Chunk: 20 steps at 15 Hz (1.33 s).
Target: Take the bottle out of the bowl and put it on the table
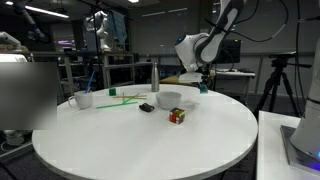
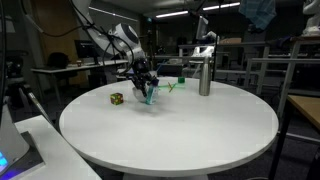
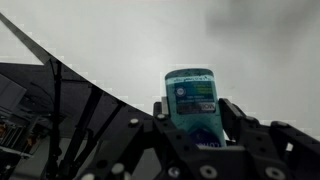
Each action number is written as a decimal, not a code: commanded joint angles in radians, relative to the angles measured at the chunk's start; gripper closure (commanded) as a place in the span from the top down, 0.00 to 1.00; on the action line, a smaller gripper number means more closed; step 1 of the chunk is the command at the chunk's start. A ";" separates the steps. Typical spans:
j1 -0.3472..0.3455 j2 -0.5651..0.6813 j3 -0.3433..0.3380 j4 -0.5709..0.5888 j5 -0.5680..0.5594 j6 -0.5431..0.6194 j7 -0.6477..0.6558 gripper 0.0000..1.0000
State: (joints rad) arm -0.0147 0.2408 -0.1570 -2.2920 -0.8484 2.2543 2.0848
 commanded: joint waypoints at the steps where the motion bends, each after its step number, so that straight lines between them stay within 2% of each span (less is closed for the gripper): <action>1: 0.002 0.023 -0.004 0.024 -0.075 -0.008 0.087 0.28; 8: -0.001 0.061 0.007 0.039 -0.157 -0.008 0.154 0.28; 20: -0.019 0.220 -0.001 0.139 -0.207 0.029 0.122 0.28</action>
State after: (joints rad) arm -0.0190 0.4313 -0.1543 -2.1915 -1.0240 2.2646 2.2088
